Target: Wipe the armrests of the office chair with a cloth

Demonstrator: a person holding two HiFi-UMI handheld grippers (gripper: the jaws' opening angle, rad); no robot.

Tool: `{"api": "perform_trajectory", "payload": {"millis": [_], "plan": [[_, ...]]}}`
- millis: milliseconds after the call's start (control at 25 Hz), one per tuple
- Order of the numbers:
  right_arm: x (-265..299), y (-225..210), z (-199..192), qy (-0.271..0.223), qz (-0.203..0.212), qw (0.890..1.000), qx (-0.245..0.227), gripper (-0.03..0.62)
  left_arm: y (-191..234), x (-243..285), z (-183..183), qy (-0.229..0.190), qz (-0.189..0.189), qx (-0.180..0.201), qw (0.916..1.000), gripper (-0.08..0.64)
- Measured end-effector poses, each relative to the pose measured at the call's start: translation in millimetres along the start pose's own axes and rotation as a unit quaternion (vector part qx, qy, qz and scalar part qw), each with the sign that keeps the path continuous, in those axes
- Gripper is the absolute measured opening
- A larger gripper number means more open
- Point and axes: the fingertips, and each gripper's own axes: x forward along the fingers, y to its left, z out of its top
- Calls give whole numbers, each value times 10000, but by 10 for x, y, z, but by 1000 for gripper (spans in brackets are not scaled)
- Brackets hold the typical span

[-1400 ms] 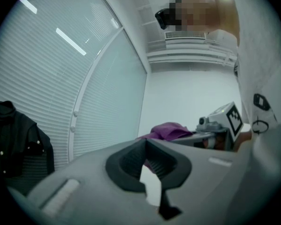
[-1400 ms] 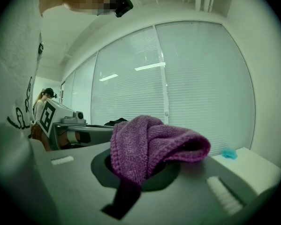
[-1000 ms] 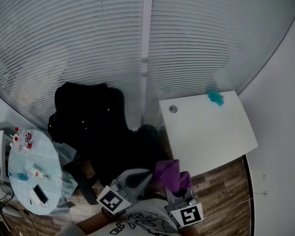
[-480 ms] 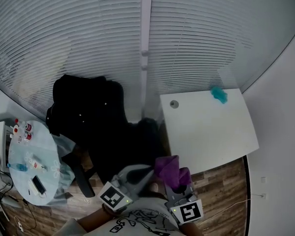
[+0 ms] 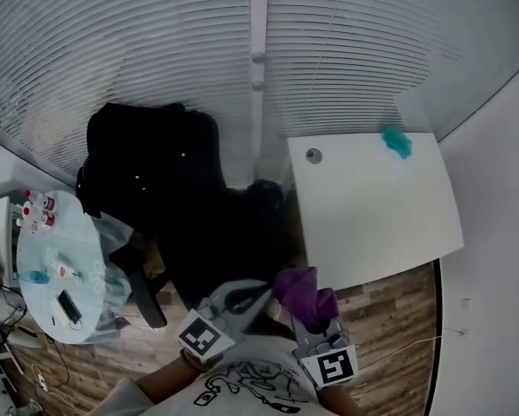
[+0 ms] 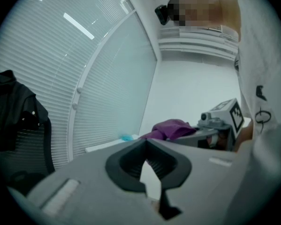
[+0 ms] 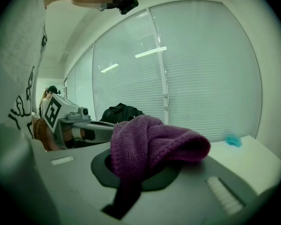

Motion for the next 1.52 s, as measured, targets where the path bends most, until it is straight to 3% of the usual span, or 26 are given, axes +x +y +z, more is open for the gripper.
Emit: {"api": "perform_trajectory", "payload": {"millis": [480,960,1200,1520], "plan": [[252,-248,-443,356,-1,9992,-155,31,396,205,-317,213,153,211,9994,0],[741,-772,-1483,1142,0,9933,-176,31,958,678,-1159,401,237,228,9987,0],[960,-916,-2017,1491,18,9888,-111,31,1227,841,-1642,617,144,427,9971,2],[1257,-1033,-2550,1852,110,9826,61,31,1464,1015,-2162,900,77,254,9956,2]]}}
